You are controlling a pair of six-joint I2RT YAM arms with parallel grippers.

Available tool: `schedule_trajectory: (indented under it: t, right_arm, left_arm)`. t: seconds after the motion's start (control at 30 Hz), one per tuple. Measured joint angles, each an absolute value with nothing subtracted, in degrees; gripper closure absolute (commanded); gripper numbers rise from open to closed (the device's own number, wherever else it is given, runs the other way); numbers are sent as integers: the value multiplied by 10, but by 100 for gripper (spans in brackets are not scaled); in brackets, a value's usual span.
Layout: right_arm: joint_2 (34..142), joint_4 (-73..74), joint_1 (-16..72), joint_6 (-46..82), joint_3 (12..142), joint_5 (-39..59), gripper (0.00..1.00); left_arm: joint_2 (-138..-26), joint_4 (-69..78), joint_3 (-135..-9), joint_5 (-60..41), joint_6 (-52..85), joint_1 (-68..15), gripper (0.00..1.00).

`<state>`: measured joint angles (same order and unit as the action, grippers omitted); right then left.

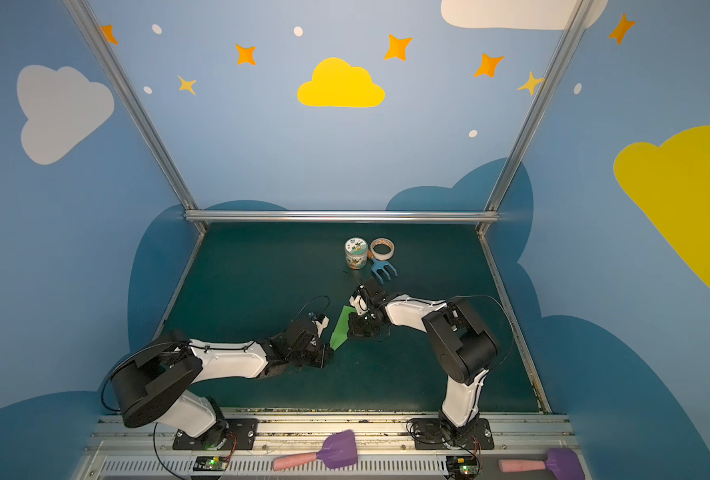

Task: Fold a paper plane with a square sheet of paper (fold left side to right side)
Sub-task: 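Open the right gripper and draw it back from the plane's wing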

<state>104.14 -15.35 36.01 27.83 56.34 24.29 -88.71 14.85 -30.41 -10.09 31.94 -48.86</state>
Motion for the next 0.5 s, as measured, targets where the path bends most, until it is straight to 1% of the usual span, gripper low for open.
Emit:
schedule_trajectory:
  t: [0.5]
  right_arm:
    - [1065,-167,298,264,588,270,100]
  left_arm:
    - [-883,143,-304,-108,319,-488,97]
